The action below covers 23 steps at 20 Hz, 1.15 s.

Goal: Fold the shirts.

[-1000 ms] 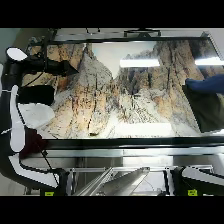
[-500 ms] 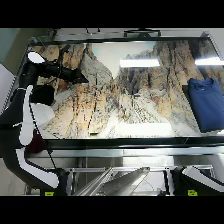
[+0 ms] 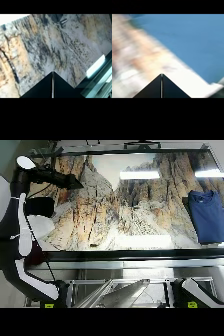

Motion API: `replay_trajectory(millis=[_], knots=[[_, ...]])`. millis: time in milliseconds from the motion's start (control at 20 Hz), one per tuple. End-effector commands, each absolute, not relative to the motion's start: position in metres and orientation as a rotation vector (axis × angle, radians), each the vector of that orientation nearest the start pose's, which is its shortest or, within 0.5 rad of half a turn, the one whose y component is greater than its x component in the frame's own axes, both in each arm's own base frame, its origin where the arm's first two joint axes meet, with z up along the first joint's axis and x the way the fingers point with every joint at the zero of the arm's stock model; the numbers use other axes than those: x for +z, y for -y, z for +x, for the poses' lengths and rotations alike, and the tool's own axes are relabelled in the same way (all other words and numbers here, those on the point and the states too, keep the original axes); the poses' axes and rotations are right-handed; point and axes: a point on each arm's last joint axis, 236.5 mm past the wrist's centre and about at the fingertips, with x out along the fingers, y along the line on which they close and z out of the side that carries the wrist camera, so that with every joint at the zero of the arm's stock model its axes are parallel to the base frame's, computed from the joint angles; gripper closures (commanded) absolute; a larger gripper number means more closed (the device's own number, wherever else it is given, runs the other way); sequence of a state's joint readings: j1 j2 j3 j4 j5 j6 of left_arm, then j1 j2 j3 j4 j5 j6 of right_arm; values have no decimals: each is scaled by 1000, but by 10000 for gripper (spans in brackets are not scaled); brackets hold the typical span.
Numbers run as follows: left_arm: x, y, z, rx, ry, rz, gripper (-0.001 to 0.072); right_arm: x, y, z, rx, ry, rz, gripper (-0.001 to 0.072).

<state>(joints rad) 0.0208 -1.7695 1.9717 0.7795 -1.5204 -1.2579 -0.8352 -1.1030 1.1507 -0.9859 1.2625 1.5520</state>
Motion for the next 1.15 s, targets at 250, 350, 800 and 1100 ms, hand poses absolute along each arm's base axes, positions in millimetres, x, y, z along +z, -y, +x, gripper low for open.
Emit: replay_trajectory(millis=[250,350,800,1100], knots=[[141,162,386,-839,-1121,-393,705,92,-72,337,263,-1053,659,699],[115,172,340,-828,-1179,-426,705,58,-111,312,317,-1123,639,699],[57,187,236,-778,-1234,-488,704,17,-158,266,410,-1263,589,698],[58,186,223,-781,-1211,-480,704,17,-158,266,410,-1264,589,699]])
